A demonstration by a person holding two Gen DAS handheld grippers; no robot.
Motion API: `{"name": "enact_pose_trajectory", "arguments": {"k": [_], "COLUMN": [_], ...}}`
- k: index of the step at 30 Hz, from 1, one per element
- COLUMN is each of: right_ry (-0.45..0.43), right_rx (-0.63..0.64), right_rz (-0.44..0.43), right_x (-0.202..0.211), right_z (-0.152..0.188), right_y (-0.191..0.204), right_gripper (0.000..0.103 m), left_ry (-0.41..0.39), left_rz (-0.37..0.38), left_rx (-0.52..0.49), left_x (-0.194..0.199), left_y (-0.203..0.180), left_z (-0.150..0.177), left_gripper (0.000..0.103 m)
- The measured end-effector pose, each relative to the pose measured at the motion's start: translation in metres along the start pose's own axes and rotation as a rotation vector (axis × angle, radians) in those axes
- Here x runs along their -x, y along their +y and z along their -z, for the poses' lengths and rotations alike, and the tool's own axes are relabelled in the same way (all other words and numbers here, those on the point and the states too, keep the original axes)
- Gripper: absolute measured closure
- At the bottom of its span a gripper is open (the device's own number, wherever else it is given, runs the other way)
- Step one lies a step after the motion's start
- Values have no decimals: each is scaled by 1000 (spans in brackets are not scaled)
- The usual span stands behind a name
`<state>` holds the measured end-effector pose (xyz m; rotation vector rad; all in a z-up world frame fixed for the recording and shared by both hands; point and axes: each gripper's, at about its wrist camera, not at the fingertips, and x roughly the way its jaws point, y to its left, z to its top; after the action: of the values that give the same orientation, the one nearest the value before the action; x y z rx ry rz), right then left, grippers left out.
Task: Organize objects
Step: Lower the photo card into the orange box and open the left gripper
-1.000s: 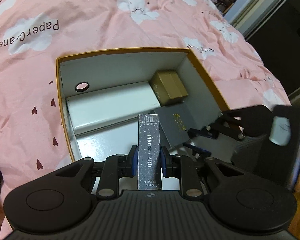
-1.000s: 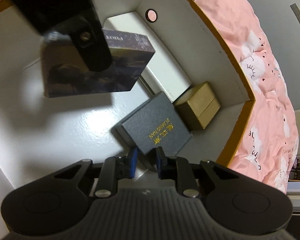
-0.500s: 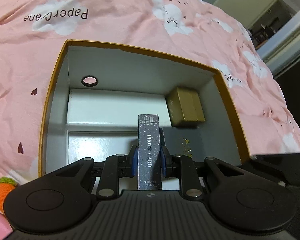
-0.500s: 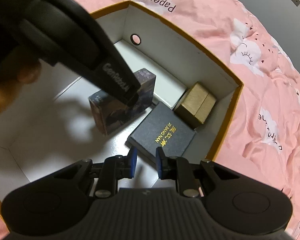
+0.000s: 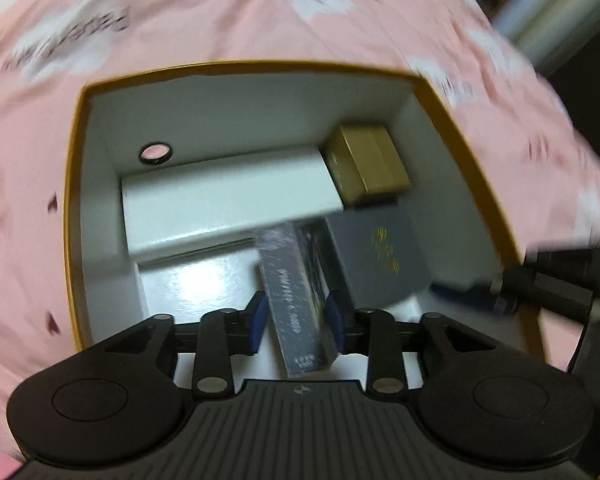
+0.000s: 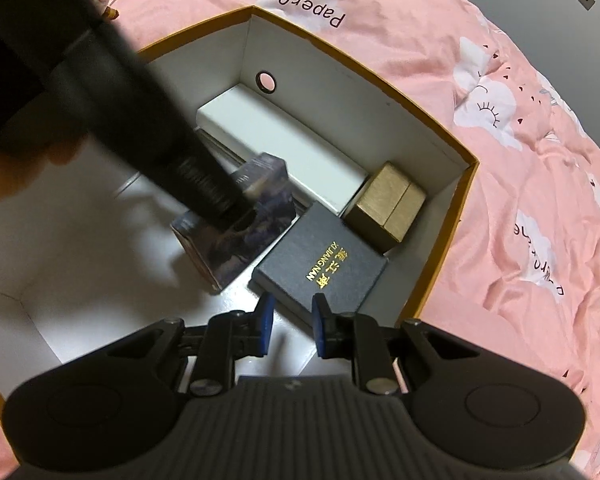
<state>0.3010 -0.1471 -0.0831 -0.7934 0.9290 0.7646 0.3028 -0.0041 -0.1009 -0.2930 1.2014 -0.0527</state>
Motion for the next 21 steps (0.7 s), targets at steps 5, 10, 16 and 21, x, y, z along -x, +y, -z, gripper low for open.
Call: {"name": "enact_pose_trajectory", "arguments": {"k": [5, 10, 16, 21], "right_ry": [-2, -4, -4, -4], "right_rx": [-6, -2, 9, 15], "right_rz": [-26, -28, -31, -32], "right_x": [1, 1, -2, -2], "right_z": [0, -1, -1, 0], "right_y": [-3, -2, 0, 1], "right_gripper": [83, 82, 79, 79], "left_ry": [48, 88, 187, 204], "left_rz": [-33, -99, -188, -188], "left_rx": [-230, -440, -601, -602], "left_x": [2, 1, -15, -25], "left_y": [-13, -26, -37, -36], "left_z": [4, 15, 28, 25], "left_gripper": [53, 47, 46, 50]}}
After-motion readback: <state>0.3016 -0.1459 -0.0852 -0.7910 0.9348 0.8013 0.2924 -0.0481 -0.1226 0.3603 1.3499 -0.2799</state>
